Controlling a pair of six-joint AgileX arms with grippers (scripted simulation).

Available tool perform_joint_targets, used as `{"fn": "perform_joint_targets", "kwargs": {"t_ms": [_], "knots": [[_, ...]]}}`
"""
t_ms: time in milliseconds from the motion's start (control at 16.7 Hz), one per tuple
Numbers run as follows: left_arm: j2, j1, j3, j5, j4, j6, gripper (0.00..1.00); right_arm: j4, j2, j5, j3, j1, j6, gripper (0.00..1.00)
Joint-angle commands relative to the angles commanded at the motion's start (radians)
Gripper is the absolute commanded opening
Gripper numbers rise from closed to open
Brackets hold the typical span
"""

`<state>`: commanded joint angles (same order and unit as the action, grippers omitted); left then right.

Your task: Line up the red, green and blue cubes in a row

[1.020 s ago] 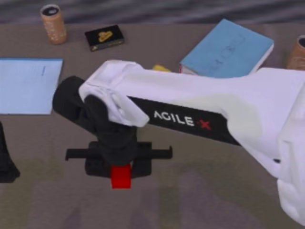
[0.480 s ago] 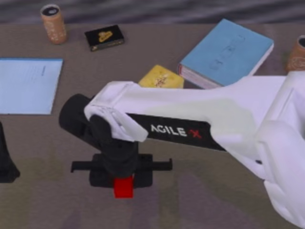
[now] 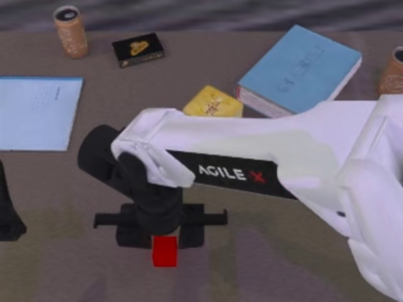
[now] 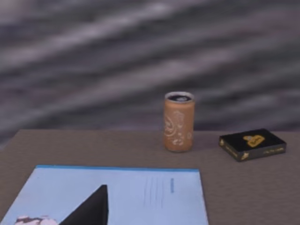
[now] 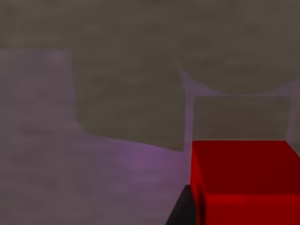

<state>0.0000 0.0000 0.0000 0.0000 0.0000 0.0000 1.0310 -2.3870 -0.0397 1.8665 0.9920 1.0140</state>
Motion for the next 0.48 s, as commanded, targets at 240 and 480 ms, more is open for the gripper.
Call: {"fn": "perform_joint_targets", "kwargs": {"t_ms": [240, 480], "knots": [[0.000, 0.000, 0.000, 0.000, 0.000, 0.000, 1.00, 0.000, 0.000, 0.000, 0.000, 0.000, 0.000, 0.98], [0.000, 0.000, 0.000, 0.000, 0.000, 0.000, 1.00, 0.000, 0.000, 0.000, 0.000, 0.000, 0.000, 1.00]]}}
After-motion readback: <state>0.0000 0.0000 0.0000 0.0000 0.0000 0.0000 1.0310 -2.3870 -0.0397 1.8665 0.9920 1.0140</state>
